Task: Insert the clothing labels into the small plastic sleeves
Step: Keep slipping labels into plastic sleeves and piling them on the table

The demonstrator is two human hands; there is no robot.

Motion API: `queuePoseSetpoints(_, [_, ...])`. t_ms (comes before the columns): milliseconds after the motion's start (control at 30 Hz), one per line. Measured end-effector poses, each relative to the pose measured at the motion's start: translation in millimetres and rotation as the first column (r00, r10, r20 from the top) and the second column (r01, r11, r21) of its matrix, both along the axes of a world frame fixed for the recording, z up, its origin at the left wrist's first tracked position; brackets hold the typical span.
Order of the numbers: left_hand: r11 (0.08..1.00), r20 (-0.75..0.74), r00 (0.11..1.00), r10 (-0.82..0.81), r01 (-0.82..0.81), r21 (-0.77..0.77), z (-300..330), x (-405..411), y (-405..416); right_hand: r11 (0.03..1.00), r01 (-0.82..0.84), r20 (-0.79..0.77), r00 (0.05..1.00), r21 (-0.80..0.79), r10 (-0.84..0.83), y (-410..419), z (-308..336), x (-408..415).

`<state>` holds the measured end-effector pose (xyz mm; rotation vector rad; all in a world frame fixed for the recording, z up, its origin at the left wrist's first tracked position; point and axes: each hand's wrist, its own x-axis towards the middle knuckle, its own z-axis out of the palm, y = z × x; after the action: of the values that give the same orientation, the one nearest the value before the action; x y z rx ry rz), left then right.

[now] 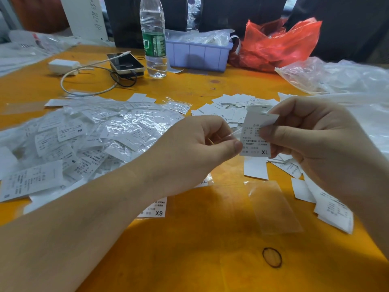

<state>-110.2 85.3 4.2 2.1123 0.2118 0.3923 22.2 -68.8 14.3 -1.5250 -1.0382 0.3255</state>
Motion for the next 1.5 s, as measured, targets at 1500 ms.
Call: queuePoseSetpoints(1500, [0.998, -0.032, 0.999, -0.036, 0.034, -0.060, -0.3, 0.5, 3.2, 1.000, 0.004, 0.099, 0.995, -0.031, -0.001, -4.1, 4.7, -1.1])
